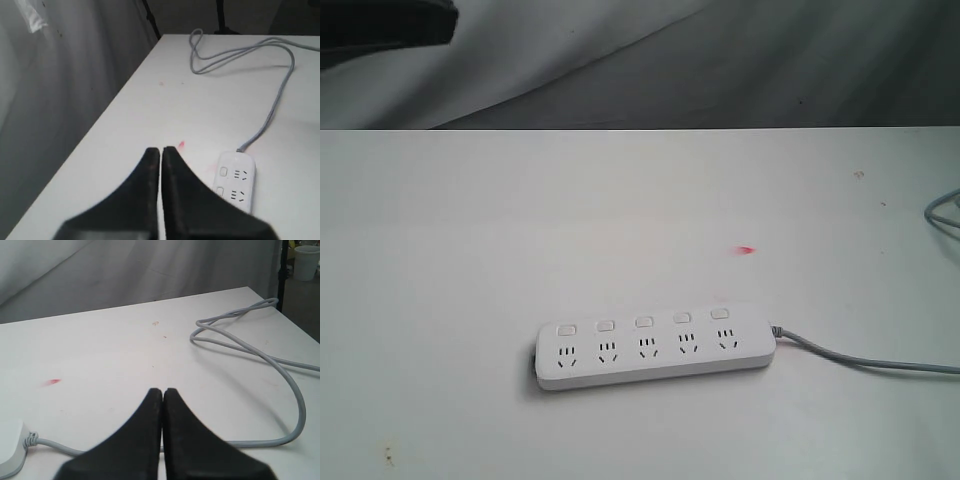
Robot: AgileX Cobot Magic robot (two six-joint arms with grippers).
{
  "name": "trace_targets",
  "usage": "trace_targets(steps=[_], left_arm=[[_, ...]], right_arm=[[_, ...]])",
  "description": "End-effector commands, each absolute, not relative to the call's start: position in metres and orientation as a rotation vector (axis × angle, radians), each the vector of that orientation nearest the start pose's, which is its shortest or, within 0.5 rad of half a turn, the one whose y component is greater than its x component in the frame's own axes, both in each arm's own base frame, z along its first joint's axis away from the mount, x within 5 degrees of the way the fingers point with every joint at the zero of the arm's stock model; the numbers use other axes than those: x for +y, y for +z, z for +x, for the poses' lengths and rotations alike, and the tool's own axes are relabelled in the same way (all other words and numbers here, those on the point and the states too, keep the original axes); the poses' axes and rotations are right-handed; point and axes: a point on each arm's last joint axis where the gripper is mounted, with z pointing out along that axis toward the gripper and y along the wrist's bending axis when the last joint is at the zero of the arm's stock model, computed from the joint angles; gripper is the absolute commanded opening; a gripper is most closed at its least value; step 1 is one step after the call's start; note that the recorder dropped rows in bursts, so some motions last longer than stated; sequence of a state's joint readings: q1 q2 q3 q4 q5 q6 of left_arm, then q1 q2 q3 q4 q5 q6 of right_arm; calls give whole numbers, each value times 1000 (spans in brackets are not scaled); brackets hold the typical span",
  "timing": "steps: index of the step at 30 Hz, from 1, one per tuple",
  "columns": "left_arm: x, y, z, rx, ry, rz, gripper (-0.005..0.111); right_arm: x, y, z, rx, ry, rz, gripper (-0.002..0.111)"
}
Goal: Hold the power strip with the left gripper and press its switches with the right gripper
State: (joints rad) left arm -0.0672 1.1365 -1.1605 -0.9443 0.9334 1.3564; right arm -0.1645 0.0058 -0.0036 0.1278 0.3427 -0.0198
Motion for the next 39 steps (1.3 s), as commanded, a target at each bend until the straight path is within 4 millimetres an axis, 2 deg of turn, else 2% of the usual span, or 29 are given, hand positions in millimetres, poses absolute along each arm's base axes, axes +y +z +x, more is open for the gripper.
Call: trace_targets(steps=[1,8,13,15,18,20,23,34,39], left_arm=[[-72,433,182,1590,-324,1071,3],[-69,451,149,1491,-258,1056,3],[-52,455,114,1452,34,1012,2],[-42,454,99,1473,96,865,2],[-23,448,79,1484,76,472,2],[-13,435,71,1483,61,289,2],[-6,405,66,1508,43,164,2],[-5,276,74,1643,-132,-29,2],[-5,238,68,1646,-163,-53,2]], right_arm=[[-5,183,54,1804,-8,221,0],[-5,183,54,1804,-8,221,0],[-5,183,54,1804,-8,221,0],[-5,183,54,1804,-8,221,0],[-5,183,54,1804,-8,221,0],[-5,183,54,1804,-8,221,0],[-5,183,54,1804,-8,221,0],[-5,183,54,1804,-8,221,0],[-5,183,54,1804,-8,221,0]])
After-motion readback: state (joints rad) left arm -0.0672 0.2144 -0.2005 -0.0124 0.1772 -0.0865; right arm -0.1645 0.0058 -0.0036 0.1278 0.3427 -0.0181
